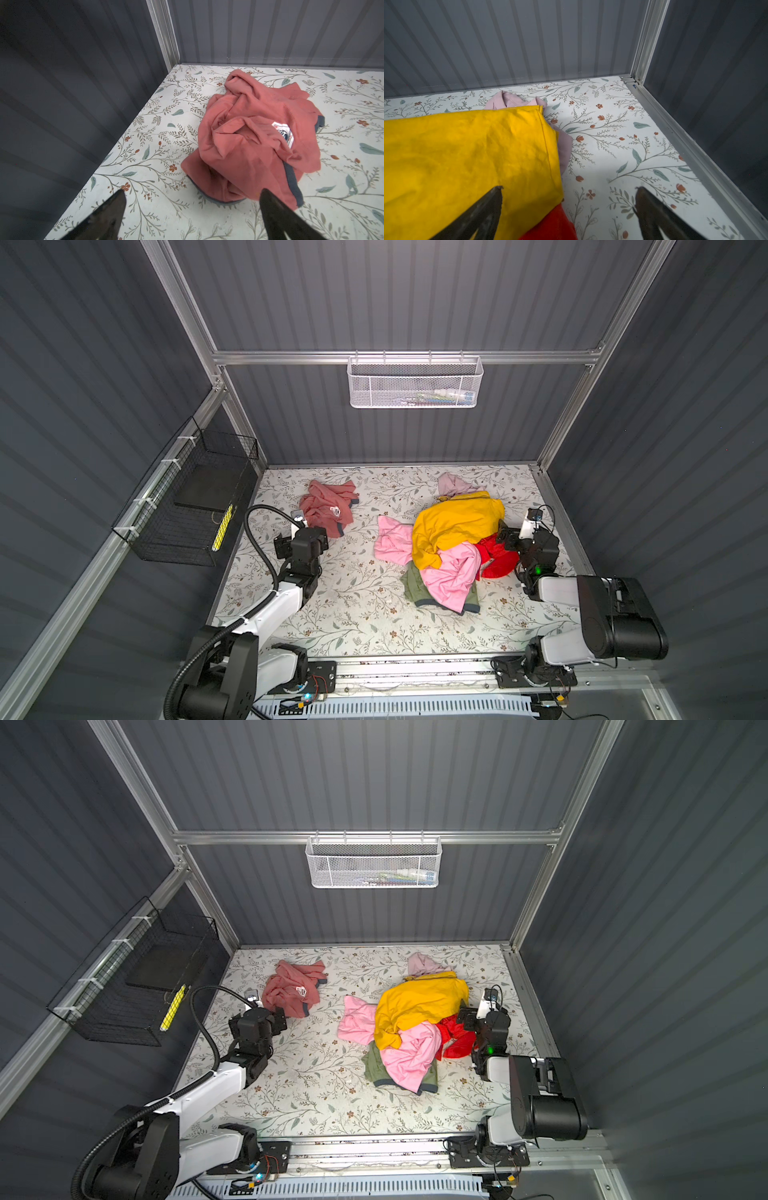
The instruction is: Pick out a specific cloth from the pile
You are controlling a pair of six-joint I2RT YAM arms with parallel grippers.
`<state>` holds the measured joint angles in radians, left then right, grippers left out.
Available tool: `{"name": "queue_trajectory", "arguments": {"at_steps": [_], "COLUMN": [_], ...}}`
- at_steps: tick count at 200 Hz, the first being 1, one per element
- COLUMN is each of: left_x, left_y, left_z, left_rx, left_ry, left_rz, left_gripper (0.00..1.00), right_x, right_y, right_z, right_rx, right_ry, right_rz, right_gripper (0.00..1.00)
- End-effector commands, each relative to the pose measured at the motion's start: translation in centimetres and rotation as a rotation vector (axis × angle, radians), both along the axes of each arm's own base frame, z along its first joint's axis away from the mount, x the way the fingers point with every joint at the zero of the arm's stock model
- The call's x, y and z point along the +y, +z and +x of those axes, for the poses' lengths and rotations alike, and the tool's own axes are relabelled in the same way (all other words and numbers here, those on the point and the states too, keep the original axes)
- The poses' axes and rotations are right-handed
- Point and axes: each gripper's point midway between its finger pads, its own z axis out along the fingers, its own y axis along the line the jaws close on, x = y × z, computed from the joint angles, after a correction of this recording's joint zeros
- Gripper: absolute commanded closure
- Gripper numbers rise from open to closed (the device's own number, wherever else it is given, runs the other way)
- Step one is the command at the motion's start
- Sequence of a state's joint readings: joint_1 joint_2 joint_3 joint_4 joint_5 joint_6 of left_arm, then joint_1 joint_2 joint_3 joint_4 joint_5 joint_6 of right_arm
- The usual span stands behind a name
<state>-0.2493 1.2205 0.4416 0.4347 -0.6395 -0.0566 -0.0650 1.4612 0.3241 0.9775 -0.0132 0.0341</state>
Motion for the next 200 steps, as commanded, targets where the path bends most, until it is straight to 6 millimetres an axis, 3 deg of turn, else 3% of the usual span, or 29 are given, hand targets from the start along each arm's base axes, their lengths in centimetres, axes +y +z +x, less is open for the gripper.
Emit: {"name": "queue_trajectory", "arguments": {"at_steps": [1, 85, 92, 114, 132, 200], "left_x": [0.0, -2.0, -2.0, -2.2, -1.9, -1.3], "left_y": [0.8, -5.6, -5.3, -6.9, -8.0, -8.0], "left_z": [1.2, 2.8, 3.1, 4.6, 6.2, 6.2], "left_rx": [-0.097, -0.144, -0.170, -0.041, 0.056, 0.038], "left_ry": [0.001, -0.164, -0.185, -0.257, -0.270, -0.275], "left_rz": [0.057, 0.039, 0.033, -0.047, -0.103, -0.130], "left_gripper": [0.00, 0.00, 0.01, 0.04, 0.00, 0.00], "right_x": [0.2, 0.2, 0.2, 0.2, 0.2, 0.2], "right_y": [0.0, 0.0, 0.0, 0.0, 0.0, 0.1], "right_z": [0.2, 0.1, 0.1, 0.1, 0.1, 0.1], "right_rx": [0.003, 0.004, 0.003, 0.003, 0.003, -0.001], "right_ry": [0.015, 0.019, 0.019, 0.019, 0.019, 0.020], "right_rz": [0.021, 0.026, 0.027, 0.028, 0.030, 0.029], "right_gripper": [0.01, 0.01, 0.01, 0.01, 0.01, 0.01]}}
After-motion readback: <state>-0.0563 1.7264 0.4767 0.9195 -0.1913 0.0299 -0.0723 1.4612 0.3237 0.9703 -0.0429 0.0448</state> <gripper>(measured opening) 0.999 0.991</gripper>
